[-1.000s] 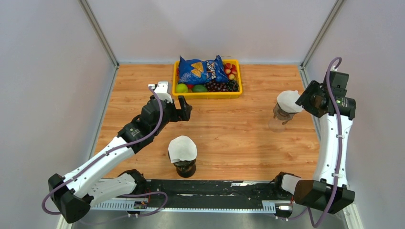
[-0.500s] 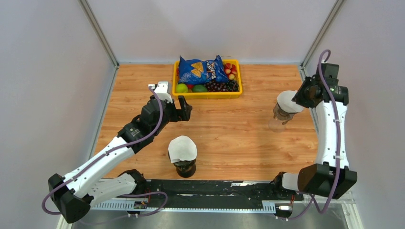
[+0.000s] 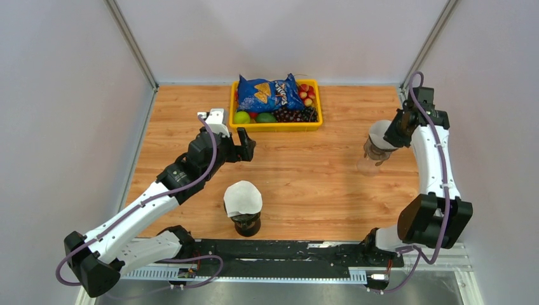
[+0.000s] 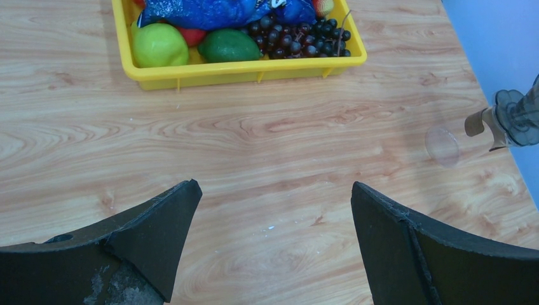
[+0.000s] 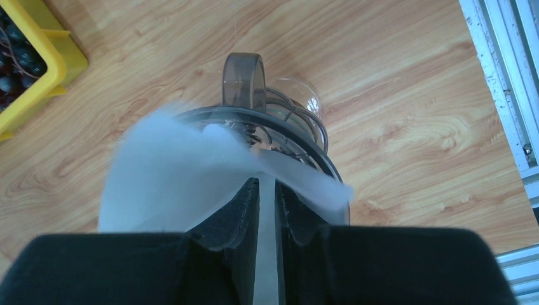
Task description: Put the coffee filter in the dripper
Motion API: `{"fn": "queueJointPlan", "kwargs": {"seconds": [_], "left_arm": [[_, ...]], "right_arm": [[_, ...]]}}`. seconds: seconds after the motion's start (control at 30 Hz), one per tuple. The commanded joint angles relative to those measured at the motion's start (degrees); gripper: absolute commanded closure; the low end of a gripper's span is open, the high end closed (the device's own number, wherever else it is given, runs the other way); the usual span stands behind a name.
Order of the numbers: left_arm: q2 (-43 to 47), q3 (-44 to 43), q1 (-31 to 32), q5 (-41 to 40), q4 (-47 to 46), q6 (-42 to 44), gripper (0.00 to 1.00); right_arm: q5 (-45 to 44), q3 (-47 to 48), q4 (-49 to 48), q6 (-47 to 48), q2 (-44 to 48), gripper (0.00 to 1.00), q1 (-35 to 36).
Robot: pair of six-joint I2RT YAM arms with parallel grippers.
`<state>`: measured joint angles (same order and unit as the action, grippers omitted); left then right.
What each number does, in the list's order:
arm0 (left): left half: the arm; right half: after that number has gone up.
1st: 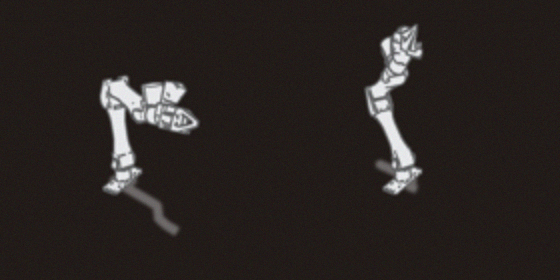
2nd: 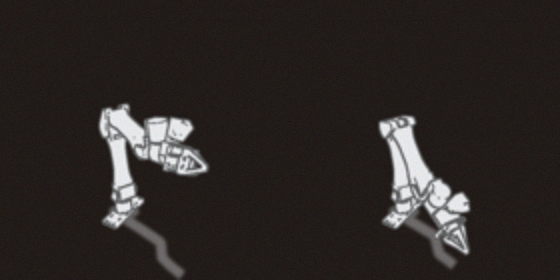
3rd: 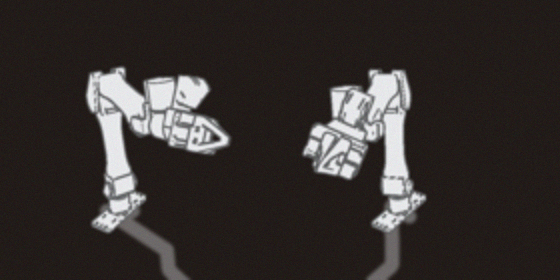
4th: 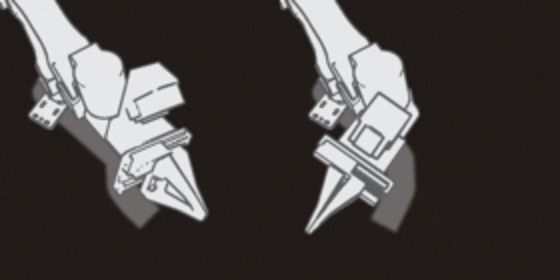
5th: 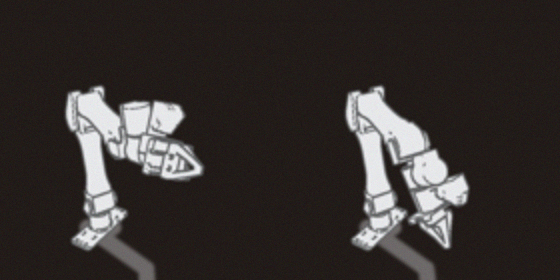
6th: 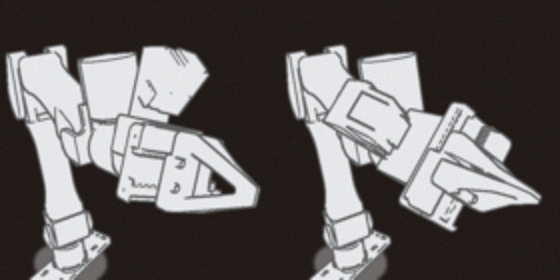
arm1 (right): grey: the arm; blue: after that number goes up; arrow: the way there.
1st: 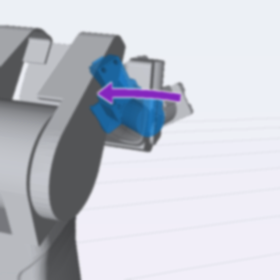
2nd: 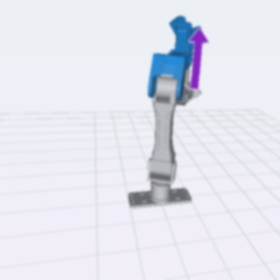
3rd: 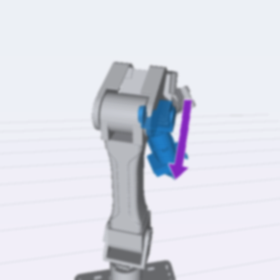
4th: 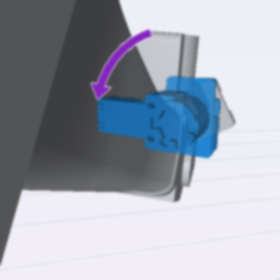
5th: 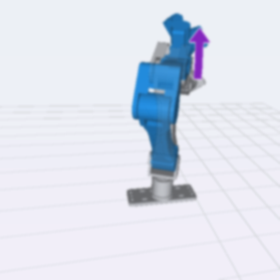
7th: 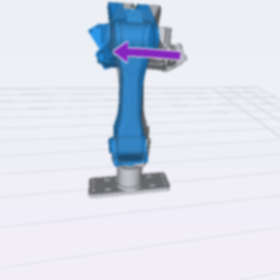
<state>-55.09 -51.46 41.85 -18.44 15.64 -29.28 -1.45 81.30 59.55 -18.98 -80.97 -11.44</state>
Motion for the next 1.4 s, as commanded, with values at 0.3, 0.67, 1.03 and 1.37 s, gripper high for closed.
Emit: {"fn": "queueJointPlan", "kwargs": {"seconds": [0.3, 0.67, 1.03, 1.37], "left_arm": [[0.6, -1.3, -0.3, 0.0, 0.2, 0.1, 0.00], [0.4, -1.2, -0.3, -0.2, 0.1, 0.2, 0.00], [-0.2, -1.2, -0.3, -0.8, 0.0, 0.5, 0.00], [-0.7, -1.3, -0.3, -0.6, -0.2, 0.7, 0.00]], "right_arm": [[3.5, -1.9, -2.4, 0.9, -3.2, 0.83, 0.2], [2.8, -1.6, -2.3, 0.9, -6.5, 0.83, 1.1], [-1.2, -1.1, 0.1, 0.0, -10.5, 0.81, 3.0], [-2.0, -0.6, 0.6, -0.2, -11.0, 0.79, 3.3]]}}
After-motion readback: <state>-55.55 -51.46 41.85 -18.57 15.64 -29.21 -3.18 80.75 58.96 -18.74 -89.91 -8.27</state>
